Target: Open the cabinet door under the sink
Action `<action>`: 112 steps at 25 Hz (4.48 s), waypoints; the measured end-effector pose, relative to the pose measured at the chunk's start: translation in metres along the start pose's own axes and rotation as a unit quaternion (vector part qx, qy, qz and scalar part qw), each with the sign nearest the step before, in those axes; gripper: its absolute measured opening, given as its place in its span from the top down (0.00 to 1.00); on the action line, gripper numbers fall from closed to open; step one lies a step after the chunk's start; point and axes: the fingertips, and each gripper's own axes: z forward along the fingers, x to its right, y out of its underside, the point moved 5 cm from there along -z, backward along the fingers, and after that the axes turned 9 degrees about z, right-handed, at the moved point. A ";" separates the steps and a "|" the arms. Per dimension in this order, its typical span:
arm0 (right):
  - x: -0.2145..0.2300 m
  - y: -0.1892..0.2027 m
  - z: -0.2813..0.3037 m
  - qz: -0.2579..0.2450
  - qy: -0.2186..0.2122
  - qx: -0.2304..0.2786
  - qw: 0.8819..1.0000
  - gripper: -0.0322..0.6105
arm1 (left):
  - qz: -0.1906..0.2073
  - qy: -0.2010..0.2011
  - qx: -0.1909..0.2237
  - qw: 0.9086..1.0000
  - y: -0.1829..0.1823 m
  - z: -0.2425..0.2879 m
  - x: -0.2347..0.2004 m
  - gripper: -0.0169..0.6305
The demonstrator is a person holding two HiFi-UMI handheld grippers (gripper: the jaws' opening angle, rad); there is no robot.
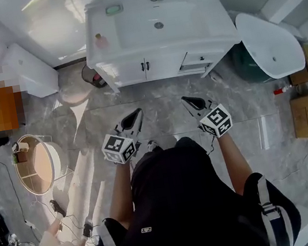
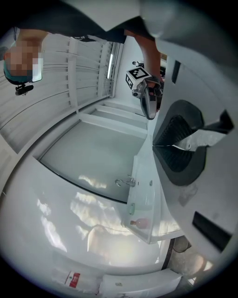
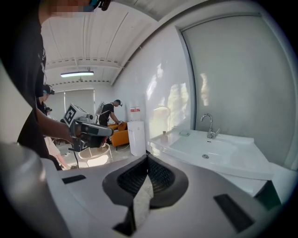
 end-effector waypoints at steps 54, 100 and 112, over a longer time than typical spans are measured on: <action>0.200 0.194 0.178 0.068 -0.159 -0.207 0.963 0.86 | -0.022 -0.140 -0.111 0.984 0.332 0.353 -0.271 0.82; 0.158 0.261 0.226 0.051 -0.216 -0.217 0.950 0.86 | 0.055 0.142 -0.186 0.971 0.363 0.294 -0.240 0.90; 0.157 0.174 0.375 -0.043 -0.154 -0.081 0.984 0.59 | 0.047 0.142 -0.172 0.974 0.365 0.282 -0.235 0.90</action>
